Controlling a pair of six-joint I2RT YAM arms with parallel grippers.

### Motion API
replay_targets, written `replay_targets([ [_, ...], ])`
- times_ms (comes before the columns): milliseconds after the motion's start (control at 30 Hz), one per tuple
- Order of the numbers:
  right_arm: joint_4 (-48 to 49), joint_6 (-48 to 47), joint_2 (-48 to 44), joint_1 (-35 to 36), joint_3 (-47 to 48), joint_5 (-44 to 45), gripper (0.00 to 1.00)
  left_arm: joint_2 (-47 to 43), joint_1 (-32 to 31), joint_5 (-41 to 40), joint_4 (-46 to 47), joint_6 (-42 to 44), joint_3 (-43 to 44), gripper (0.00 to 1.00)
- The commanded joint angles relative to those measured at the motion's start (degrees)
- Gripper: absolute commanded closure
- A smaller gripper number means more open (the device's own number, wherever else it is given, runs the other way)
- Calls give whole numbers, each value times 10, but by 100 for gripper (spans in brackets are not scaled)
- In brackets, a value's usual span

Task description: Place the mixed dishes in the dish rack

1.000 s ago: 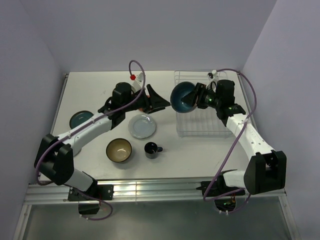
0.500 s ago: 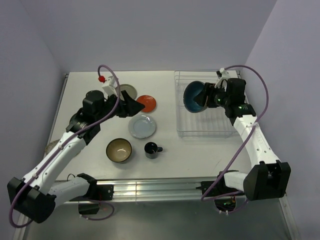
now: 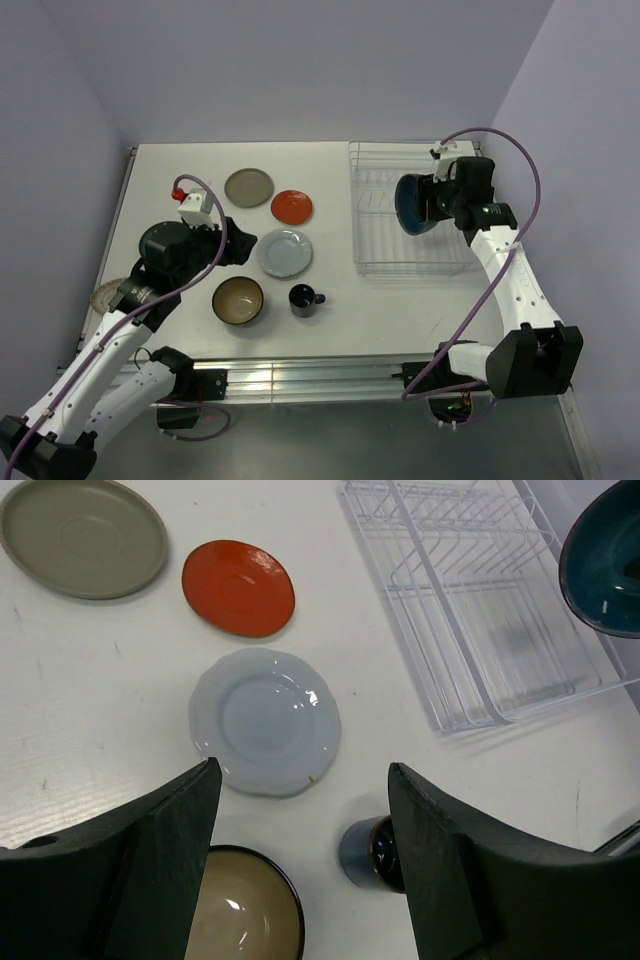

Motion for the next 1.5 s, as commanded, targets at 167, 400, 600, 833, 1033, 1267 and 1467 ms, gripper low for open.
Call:
replay_targets([
  [167,36,-95,31,3,60,120,100,-27,2,-46,10,25,-8,26],
  [400,73,-152,69,27,47,213,100,-35,2,-44,8,27,-8,26],
  [600,113,-195,94,60,24,290,100,-39,2,-47,8,28,-10,26],
  [833,153,-237,120,72,1,348,100,-40,2,-45,8,29,-10,26],
  [1033,204,-288,135,81,-33,395,100,-42,2,-45,7,29,-10,26],
  [1267,280,-348,158,93,-71,456,100,-42,2,-44,7,28,-11,26],
  [1467,334,-390,177,100,-97,490,100,-41,2,-44,8,29,-11,26],
])
